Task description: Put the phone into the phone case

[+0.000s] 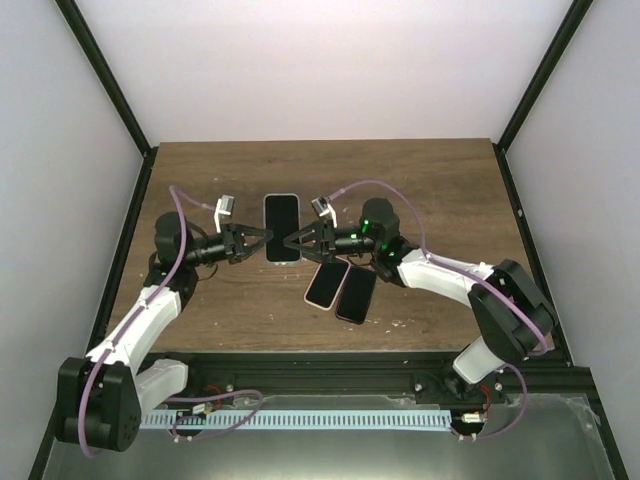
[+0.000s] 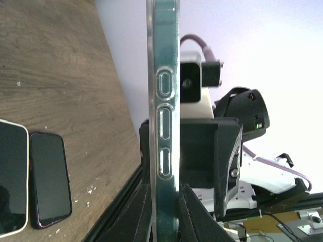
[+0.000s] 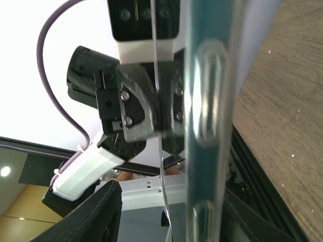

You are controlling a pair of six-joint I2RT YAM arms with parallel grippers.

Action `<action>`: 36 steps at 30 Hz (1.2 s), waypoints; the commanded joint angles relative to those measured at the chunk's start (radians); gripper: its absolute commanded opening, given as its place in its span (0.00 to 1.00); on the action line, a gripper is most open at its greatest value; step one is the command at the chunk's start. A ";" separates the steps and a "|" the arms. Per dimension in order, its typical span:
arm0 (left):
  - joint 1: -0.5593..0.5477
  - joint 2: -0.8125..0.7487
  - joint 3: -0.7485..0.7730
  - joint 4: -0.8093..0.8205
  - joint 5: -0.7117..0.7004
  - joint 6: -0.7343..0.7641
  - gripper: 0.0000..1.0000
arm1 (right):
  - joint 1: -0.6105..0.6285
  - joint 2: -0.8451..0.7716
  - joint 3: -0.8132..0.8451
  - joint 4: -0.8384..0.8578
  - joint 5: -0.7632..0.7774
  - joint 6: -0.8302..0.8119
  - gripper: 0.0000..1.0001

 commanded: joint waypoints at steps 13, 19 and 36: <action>0.000 0.015 -0.001 0.145 -0.060 -0.014 0.06 | 0.022 -0.067 -0.038 -0.019 -0.011 -0.010 0.14; -0.001 0.005 0.060 -0.145 -0.101 0.234 0.03 | 0.022 -0.077 -0.048 -0.039 0.008 0.019 0.01; 0.001 0.066 0.053 -0.295 -0.084 0.309 0.05 | -0.005 -0.175 -0.059 -0.365 0.187 -0.192 0.92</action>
